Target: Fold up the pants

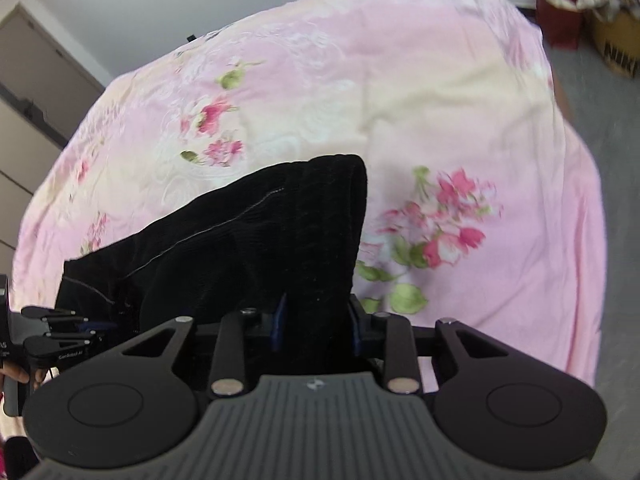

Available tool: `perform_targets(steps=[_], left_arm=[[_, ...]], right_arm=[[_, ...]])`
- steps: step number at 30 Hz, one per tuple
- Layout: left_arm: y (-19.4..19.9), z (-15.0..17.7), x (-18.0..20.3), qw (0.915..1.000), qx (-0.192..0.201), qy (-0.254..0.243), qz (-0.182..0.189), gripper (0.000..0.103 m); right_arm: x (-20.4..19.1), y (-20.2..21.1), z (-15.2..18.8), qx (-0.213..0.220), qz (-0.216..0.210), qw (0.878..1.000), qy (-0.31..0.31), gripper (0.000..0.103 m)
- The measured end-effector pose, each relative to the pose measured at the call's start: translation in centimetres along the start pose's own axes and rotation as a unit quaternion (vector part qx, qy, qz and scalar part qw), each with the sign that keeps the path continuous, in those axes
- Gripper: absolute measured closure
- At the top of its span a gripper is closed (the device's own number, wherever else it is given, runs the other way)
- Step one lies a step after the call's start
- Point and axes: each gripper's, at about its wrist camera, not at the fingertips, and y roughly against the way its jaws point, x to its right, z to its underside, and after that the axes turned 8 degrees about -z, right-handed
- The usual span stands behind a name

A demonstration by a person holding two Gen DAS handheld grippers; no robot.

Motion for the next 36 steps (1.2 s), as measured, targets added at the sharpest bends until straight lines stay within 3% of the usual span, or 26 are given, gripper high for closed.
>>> perform_targets(steps=[4, 10, 13, 18, 23, 27, 29, 36], left_arm=[[0.5, 0.5, 0.3, 0.9998, 0.012, -0.013, -0.004, 0.089], [3.1, 1.8, 0.1, 0.9985, 0.051, -0.019, 0.012, 0.089], [5.9, 3.0, -1.6, 0.9964, 0.076, -0.014, 0.036, 0.089], [10.2, 5.3, -7.0, 0.9931, 0.109, 0.006, 0.042, 0.089], [11.9, 8.0, -14.1, 0.9901, 0.122, 0.059, 0.035, 0.089], [11.4, 10.6, -19.1, 0.9855, 0.122, 0.110, 0.041, 0.089], [10.4, 12.2, -20.8, 0.9829, 0.117, 0.135, 0.047, 0.089], [8.4, 15.0, -24.9, 0.9801, 0.098, 0.160, 0.066, 0.089]], right_arm=[[-4.9, 2.4, -1.0, -0.009, 0.028, 0.999, 0.039, 0.080], [-13.0, 5.0, -2.2, 0.000, 0.019, 0.998, 0.054, 0.085], [-17.9, 4.8, -2.6, 0.007, 0.016, 0.997, 0.072, 0.086], [-25.5, 2.5, -3.1, 0.008, -0.005, 0.995, 0.098, 0.091], [-33.1, -2.2, -3.4, -0.009, -0.024, 0.992, 0.126, 0.093], [-39.3, -7.6, -2.7, -0.052, -0.061, 0.986, 0.147, 0.102], [-42.3, -10.9, -1.8, -0.072, -0.042, 0.981, 0.177, 0.102], [-44.3, -23.8, 2.9, -0.182, -0.013, 0.964, 0.192, 0.101]])
